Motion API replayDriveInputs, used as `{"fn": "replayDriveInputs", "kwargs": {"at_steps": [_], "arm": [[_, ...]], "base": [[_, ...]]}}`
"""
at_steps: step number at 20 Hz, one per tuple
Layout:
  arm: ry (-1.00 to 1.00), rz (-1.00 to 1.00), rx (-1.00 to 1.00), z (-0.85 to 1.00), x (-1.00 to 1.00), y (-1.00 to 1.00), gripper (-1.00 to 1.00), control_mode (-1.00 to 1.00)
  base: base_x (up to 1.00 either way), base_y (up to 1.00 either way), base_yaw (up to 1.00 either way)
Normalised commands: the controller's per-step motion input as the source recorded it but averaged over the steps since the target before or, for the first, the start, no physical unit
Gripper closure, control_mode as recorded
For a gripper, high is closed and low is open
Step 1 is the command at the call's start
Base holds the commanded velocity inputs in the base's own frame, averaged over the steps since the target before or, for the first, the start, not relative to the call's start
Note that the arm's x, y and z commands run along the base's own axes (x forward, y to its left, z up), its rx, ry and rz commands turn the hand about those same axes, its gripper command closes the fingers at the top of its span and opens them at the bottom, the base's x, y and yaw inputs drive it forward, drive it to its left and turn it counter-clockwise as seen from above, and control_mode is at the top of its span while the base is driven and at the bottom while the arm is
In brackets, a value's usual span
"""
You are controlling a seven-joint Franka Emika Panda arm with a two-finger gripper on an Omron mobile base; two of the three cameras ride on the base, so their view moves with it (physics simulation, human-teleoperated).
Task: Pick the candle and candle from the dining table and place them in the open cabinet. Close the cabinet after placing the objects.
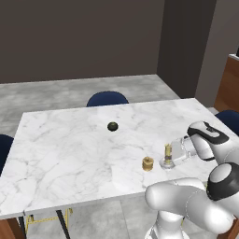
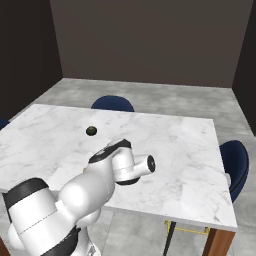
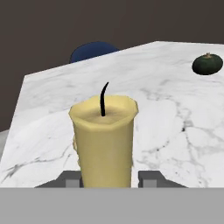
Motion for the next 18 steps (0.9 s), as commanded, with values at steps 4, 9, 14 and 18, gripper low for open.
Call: {"fn": "replayDriveInputs", "kwargs": {"at_steps": [4,9,14,18], "arm": [[0.00,0.00,0.00,0.00,0.00,0.00,1.00,-1.00],[0.00,-0.08,0.00,0.36,0.00,0.03,1.00,-1.00],[0.00,-0.14,0.02,0.57,0.00,0.09,1.00,-1.00],[0.00,-0.09,0.11,0.61,0.00,0.01,1.00,-1.00]], "base": [[0.00,0.00,0.00],[0.00,0.00,0.00],[0.00,0.00,0.00],[0.00,0.00,0.00]]}}
